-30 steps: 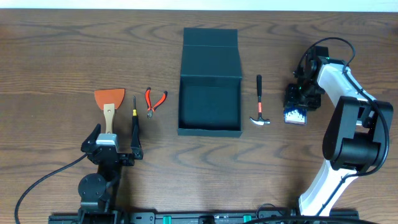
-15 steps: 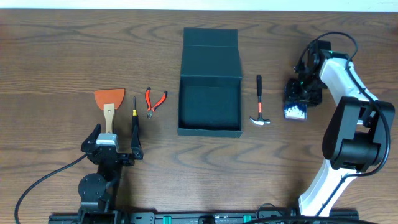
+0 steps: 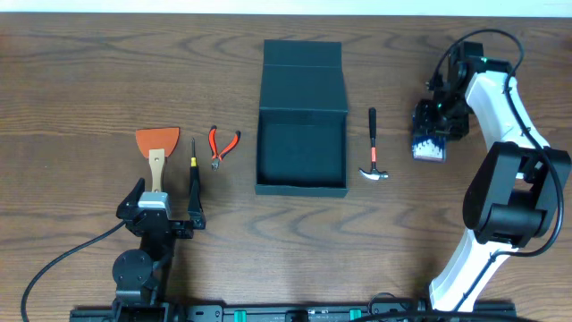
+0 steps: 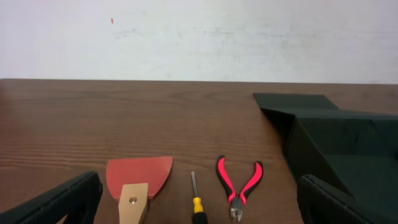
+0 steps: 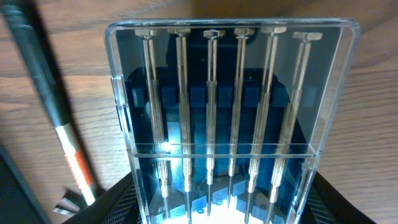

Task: Pack container
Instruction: 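Lift the screwdriver case and carry it left over the black box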

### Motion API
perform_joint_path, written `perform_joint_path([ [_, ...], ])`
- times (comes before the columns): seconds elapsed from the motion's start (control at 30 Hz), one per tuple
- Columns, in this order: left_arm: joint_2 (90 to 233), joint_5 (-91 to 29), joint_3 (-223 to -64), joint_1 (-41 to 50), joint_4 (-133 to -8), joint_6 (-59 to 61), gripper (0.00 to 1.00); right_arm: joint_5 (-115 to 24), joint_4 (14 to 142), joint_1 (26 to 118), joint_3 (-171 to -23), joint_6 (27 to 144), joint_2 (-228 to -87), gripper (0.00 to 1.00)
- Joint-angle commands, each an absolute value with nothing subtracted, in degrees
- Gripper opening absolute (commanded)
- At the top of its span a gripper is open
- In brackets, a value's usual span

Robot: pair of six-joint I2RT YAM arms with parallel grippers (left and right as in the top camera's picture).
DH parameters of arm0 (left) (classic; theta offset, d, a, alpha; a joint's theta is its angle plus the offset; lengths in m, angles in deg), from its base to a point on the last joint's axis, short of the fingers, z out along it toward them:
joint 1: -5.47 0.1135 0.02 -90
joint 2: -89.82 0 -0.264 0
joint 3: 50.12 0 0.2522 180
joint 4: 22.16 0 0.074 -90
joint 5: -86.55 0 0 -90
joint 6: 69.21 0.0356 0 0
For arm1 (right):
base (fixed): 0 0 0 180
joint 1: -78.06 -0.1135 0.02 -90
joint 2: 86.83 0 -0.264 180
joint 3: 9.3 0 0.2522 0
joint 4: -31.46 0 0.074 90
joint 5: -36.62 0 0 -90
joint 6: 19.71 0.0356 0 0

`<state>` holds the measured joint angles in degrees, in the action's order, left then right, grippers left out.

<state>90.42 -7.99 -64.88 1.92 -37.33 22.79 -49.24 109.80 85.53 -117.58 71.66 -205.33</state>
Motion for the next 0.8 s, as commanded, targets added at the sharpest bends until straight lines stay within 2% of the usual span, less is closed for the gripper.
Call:
perform_joint_path([
  [0.0,90.11,-9.04,-64.12,1.75,-39.52,23.73,0.98,-48.84,111.16,84.33,-121.78,69.98,-205.11,0.32],
  [0.33,90.11,-9.04,-64.12,1.75,-39.52,23.73,0.98,-48.84,116.6,80.0,-132.64,69.98,-203.84,0.32],
  [0.77,90.11,-9.04,-64.12,1.75,-39.52,23.73,0.98,-48.84,120.82,68.98,-140.86,73.25,-201.31,0.3],
])
